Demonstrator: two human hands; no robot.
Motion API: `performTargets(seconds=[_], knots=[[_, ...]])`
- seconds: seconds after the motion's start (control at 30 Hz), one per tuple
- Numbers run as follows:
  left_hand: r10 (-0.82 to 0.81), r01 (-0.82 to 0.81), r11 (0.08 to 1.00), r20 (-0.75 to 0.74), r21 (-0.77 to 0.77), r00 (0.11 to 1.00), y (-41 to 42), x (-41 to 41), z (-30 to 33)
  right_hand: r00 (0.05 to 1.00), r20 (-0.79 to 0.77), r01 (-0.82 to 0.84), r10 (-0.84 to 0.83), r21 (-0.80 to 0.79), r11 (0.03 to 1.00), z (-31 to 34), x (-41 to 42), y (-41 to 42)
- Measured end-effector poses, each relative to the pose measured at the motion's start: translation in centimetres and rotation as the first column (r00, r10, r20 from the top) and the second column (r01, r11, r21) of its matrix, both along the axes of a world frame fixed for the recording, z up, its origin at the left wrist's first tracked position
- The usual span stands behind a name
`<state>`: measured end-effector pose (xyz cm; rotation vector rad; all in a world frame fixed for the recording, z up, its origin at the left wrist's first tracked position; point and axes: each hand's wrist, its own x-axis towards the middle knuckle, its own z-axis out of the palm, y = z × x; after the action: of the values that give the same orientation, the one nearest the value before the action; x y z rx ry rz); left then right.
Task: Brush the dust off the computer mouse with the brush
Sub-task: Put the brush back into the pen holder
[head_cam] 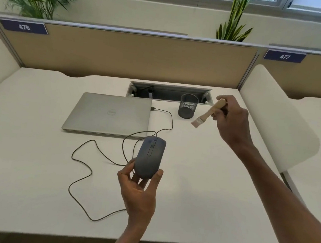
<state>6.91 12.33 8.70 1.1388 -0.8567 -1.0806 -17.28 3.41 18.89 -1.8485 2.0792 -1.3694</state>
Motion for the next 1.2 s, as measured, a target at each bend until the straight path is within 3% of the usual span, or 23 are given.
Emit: performTargets(seconds=[0.4,0.87,1.2], knots=[[-0.044,0.045,0.998,-0.007,0.054,0.999,-3.1,-3.6,-1.9,0.992,0.044,0.118,-0.115,-0.073,0.990,-1.0,-4.1,-12.3],[0.008,-0.007,0.996,-0.015,0.087,1.000,-5.2,-8.3,-2.9,0.952,-0.275,0.183,-0.134,0.163,0.969,-9.1,-7.6,-23.3],[-0.019,0.014,0.994,0.038,0.108,0.999,-5.1,-8.6,-4.2,0.972,-0.230,0.107,-0.046,0.264,0.959,-11.7,-7.3,-24.6]])
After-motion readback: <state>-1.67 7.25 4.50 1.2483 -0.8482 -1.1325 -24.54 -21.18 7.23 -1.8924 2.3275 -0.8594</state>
